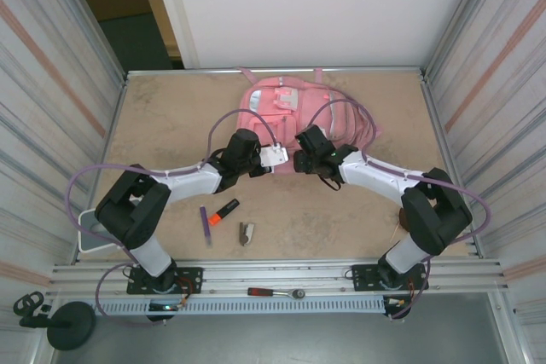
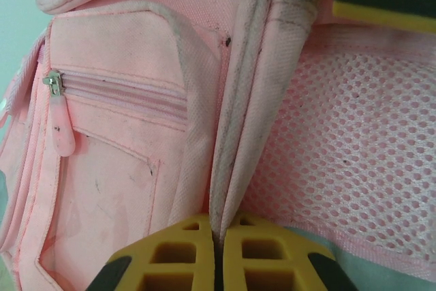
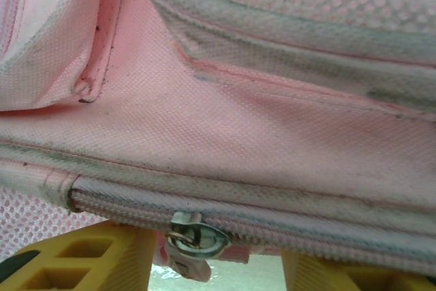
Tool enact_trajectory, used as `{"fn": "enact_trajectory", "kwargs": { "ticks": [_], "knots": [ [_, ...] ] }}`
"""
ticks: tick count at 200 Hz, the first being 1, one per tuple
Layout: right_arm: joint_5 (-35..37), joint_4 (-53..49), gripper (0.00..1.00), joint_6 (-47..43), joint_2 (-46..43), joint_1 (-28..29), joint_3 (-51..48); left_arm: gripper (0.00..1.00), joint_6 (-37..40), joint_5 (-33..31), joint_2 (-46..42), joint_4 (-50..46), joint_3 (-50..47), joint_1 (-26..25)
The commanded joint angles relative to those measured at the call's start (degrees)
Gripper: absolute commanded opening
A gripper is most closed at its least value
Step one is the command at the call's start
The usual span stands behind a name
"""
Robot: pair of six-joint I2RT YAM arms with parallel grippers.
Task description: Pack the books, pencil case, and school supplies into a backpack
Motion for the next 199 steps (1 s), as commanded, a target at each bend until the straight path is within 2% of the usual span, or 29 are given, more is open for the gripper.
{"fn": "enact_trajectory", "kwargs": {
  "ticks": [1,106,199],
  "knots": [
    [5.6,-3.3,0.45,-0.7,-0.1,0.4,2.3,0.0,-1.3,3.8,-2.3,0.2,-0.7,0.1],
    [7.5,-7.8,0.3,-3.5,-0.1,1.6,4.4,0.0,-1.7,4.2,-1.5,-0.6,0.0,0.3],
    [7.1,-9.3,0.24,-4.8,1.5,1.8,5.7,0.0,-2.1,4.0,-1.8,-1.0,-0.5,0.3]
  ]
}}
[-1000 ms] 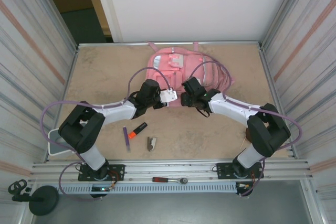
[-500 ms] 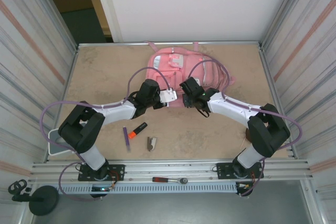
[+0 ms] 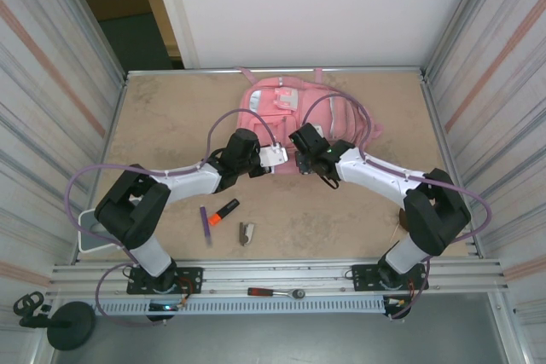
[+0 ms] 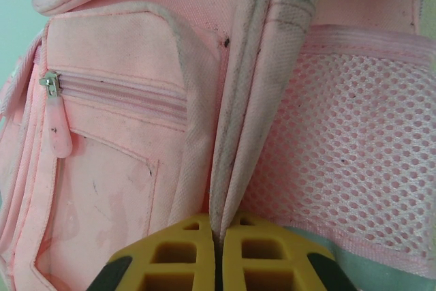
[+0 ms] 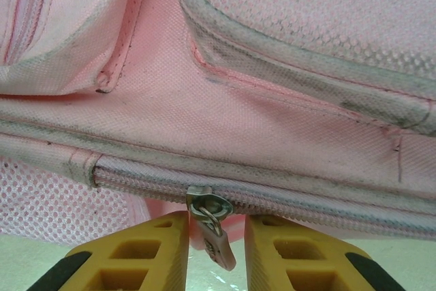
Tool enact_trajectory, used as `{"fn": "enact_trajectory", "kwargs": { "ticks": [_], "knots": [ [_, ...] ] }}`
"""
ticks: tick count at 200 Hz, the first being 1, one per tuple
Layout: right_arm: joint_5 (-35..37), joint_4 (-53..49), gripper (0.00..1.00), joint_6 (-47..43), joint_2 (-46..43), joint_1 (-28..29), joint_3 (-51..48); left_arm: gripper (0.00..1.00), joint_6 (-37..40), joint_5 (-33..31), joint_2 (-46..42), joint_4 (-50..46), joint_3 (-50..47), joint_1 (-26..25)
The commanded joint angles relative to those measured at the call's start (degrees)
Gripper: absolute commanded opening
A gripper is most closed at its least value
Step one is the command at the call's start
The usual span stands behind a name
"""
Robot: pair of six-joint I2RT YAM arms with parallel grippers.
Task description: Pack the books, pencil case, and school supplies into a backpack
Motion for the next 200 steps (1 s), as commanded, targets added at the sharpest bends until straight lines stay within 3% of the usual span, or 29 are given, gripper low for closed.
{"fn": "enact_trajectory", "kwargs": {
  "ticks": [1,51,138,200],
  "knots": [
    [2.1,-1.7,0.24,-1.1,1.2,-0.4,1.3,0.0,-1.8,2.9,-1.8,-0.9,-0.3,0.0],
    [-5.5,3.1,0.23,-1.0,-0.2,-1.7,-2.0,0.0,-2.0,2.8,-2.3,-1.1,-0.8,0.0],
    [-10.8,6.3,0.08,0.1,-1.9,-3.8,-4.7,0.0,-2.1,2.5,-1.9,-1.2,-0.9,0.0],
    [-18.6,8.7,0.0,0.7,-9.6,-7.7,-10.2,0.0,-1.4,2.0,-1.5,0.4,-1.9,0.7]
  ]
}}
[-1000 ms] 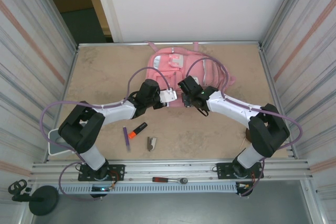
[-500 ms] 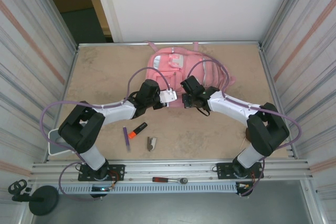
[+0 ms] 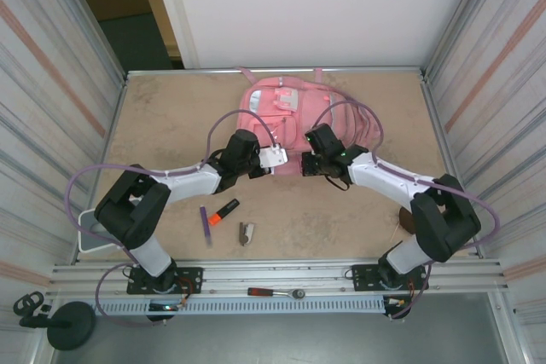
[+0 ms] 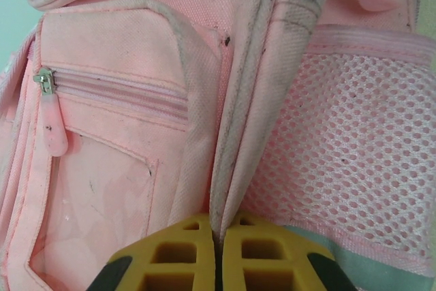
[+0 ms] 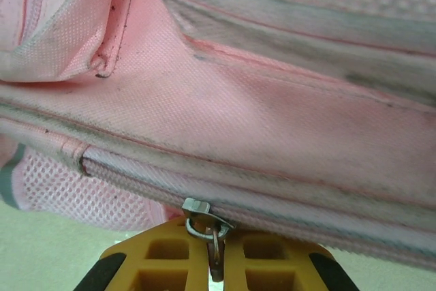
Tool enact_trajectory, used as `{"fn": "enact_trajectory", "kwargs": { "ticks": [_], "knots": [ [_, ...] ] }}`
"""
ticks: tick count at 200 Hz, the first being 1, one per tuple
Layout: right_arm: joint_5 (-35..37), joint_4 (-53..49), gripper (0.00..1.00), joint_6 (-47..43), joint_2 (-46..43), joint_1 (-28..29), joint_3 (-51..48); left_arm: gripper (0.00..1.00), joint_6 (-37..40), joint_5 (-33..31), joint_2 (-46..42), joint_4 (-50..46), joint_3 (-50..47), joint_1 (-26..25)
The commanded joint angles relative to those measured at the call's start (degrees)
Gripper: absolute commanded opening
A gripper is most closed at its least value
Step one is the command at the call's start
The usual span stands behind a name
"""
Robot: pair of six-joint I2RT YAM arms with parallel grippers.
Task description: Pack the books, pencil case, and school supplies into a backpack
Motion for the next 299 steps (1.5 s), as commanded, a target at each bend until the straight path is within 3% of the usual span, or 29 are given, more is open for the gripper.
{"fn": "enact_trajectory", "kwargs": {
  "ticks": [1,85,136,154,185,209,270,284,299],
  "knots": [
    [-3.4,0.2,0.0,0.4,-4.9,-1.8,-2.3,0.0,-1.3,1.9,-1.5,0.2,-1.4,0.8],
    [-3.6,-4.7,0.0,-3.7,-13.2,-15.3,-10.3,0.0,-1.8,1.9,-3.1,1.3,-2.8,4.2],
    [-10.0,-1.9,0.0,-3.8,-15.9,-14.4,-10.9,0.0,-3.6,1.9,-5.2,1.8,-3.4,7.3],
    [-12.1,-0.1,0.0,-3.0,-16.1,-12.3,-10.5,0.25,-3.7,4.4,-6.7,-2.2,-2.5,6.2],
    [-14.6,1.5,0.0,-2.7,-16.2,-9.4,-8.9,0.5,-2.2,3.2,-9.5,-4.9,-2.6,0.7],
    [-16.1,2.0,0.0,-2.9,-16.5,-8.7,-8.2,0.6,-2.7,4.2,-10.3,-5.1,-1.8,-3.4],
    [-18.5,3.7,0.0,-2.1,-16.7,-6.5,-8.1,0.58,-0.1,0.9,2.1,-3.9,9.1,-10.4],
    [-19.5,3.9,0.0,-2.2,-16.8,-6.1,-8.3,0.53,0.0,0.4,4.5,-2.7,10.7,-10.8],
    [-20.0,3.7,0.0,-2.3,-17.3,-6.1,-8.6,0.41,0.0,0.4,6.0,-1.2,11.1,-10.8]
  ]
}}
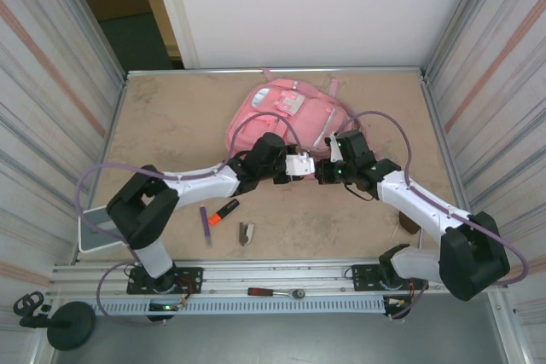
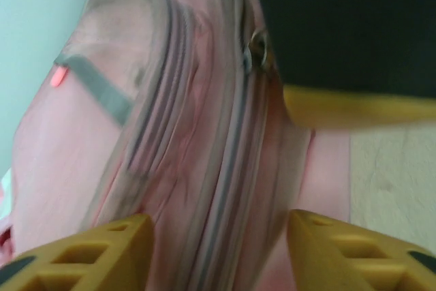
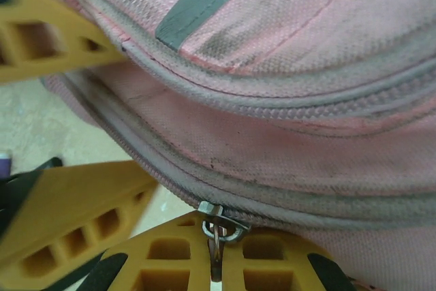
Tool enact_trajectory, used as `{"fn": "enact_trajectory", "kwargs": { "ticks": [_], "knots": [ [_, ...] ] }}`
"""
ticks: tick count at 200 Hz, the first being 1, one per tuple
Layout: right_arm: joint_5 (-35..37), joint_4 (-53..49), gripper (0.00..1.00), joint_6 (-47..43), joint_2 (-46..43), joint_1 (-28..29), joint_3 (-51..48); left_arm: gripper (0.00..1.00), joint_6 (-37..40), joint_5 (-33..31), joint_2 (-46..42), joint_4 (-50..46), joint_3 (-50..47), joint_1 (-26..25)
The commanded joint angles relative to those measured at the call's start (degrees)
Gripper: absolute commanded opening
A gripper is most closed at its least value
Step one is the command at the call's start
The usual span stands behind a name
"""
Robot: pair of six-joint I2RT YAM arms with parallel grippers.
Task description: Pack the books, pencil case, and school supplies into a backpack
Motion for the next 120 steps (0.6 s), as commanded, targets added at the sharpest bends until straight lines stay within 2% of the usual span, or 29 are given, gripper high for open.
{"fn": "enact_trajectory", "kwargs": {
  "ticks": [1,23,40,66,91,120],
  "knots": [
    [-3.2,2.4,0.0,0.3,-2.6,0.6,1.5,0.4,1.2,-1.4,2.3,2.3,1.9,-0.4],
    [-1.5,1.1,0.0,-0.7,-3.9,0.0,0.7,0.17,1.4,-2.3,2.7,5.1,0.3,0.1],
    [1.4,-1.2,0.0,-0.8,-4.3,-2.1,0.1,0.08,0.9,-0.4,1.4,7.9,-2.5,1.4],
    [8.0,-6.0,0.0,-0.4,-4.2,-6.7,-0.4,0.03,-0.6,5.1,-2.1,10.9,-7.1,4.1],
    [12.9,-8.7,0.0,-1.4,-4.7,-11.1,-0.4,0.02,-2.2,10.0,-5.2,11.3,-10.0,8.0],
    [12.0,-8.2,0.0,-2.3,-4.9,-13.2,-0.4,0.02,-4.1,13.9,-8.0,11.3,-12.9,13.1]
  ]
}}
